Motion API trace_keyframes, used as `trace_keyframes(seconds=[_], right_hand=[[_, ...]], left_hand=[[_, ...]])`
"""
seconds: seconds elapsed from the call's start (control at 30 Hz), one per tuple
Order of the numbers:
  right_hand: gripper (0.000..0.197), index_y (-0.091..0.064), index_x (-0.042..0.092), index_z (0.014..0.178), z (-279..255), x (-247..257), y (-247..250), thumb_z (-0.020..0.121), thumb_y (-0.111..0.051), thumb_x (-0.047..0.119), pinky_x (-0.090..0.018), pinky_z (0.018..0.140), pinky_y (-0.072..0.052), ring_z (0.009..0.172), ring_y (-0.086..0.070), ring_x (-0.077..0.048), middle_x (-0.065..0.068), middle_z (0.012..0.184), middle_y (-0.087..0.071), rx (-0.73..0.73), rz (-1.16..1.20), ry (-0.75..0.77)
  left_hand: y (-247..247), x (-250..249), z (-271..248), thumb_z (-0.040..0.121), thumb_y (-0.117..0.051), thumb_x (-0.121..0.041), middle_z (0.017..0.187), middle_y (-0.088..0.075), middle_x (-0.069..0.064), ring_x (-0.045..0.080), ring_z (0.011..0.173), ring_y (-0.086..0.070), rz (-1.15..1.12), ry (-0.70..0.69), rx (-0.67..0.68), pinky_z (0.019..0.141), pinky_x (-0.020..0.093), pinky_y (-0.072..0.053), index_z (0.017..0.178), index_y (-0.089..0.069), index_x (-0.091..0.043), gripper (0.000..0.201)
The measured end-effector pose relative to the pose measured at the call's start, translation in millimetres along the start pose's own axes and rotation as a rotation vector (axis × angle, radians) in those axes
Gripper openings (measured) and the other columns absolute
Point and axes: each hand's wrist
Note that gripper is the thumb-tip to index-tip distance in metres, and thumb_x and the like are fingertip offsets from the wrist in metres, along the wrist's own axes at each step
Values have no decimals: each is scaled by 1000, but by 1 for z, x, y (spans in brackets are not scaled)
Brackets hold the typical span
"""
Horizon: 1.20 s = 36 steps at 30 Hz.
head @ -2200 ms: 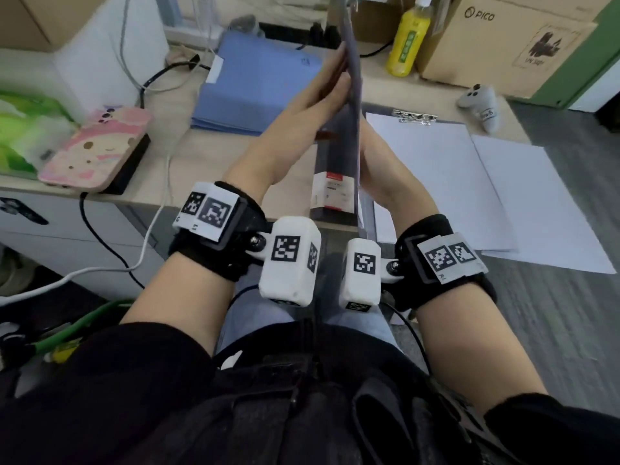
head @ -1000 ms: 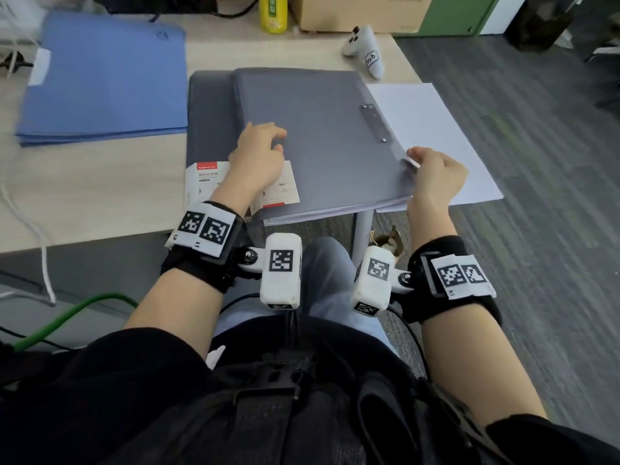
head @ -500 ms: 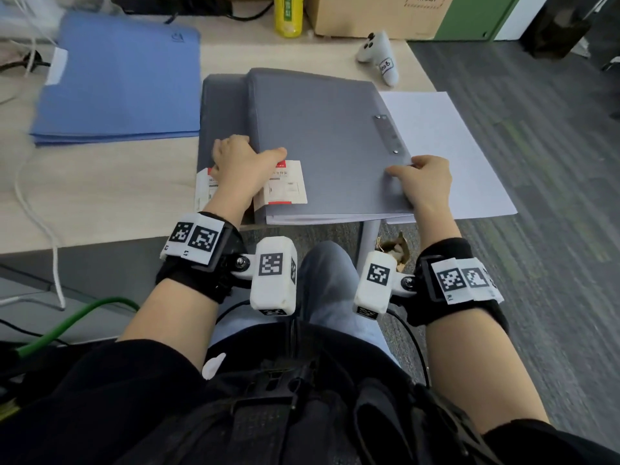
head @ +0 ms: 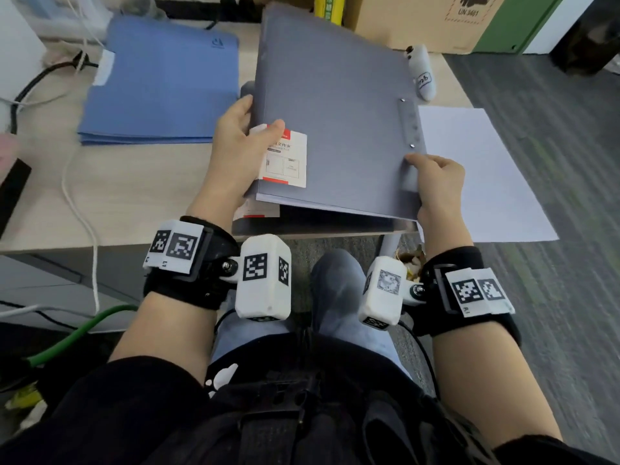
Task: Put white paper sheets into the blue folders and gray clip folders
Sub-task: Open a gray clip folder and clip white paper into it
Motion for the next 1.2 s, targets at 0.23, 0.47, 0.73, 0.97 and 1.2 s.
trace_keyframes(seconds=[0.23, 0.47, 0.73, 0.97, 1.2], right_hand=[[51, -62, -2, 100, -14, 17, -61, 55, -70, 21, -15, 63, -47, 67, -55, -12, -4, 80, -60, 33, 106, 22], [43, -63, 1, 108, -20, 37, -132, 67, -70, 11, -26, 73, -53, 69, -62, -9, 1, 81, -66, 44, 105, 74], [47, -66, 5, 106, -18, 50, -219, 61, -64, 20, -32, 75, -53, 77, -63, -14, -4, 93, -70, 176, 5, 25], [39, -66, 3, 105, -13, 55, -266, 67, -63, 4, -32, 76, -55, 80, -64, -22, -10, 98, -71, 295, -86, -20], [13, -62, -2, 82, -17, 48, -279, 72, -58, 6, -22, 56, -34, 63, -39, -15, -2, 70, -50, 322, -157, 53]], left_hand=[[48, -2, 26, 88, -64, -17, 135, -51, -1, 6, 107, -62, 64, -7, -144, 88, 20, -54, 141, -39, -8, 59], [109, 5, 54, 86, -61, -3, 98, -68, -4, 3, 75, -69, 109, 122, -30, 66, 19, -55, 118, -58, -9, 33], [162, 7, 104, 88, -54, -3, 104, -65, 0, 9, 83, -63, 242, 75, -190, 69, 14, -52, 114, -57, -8, 27], [186, 2, 142, 81, -52, -4, 104, -68, 7, 22, 93, -67, 330, 41, -282, 83, 33, -55, 108, -64, -11, 30], [199, 14, 169, 68, -53, -14, 104, -70, 7, 21, 92, -65, 443, -40, -294, 88, 42, -55, 110, -66, -12, 44]])
Point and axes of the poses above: each hand's wrist, its own z-axis towards the middle knuckle, its own y-axis out of the back of the hand, x = y × z
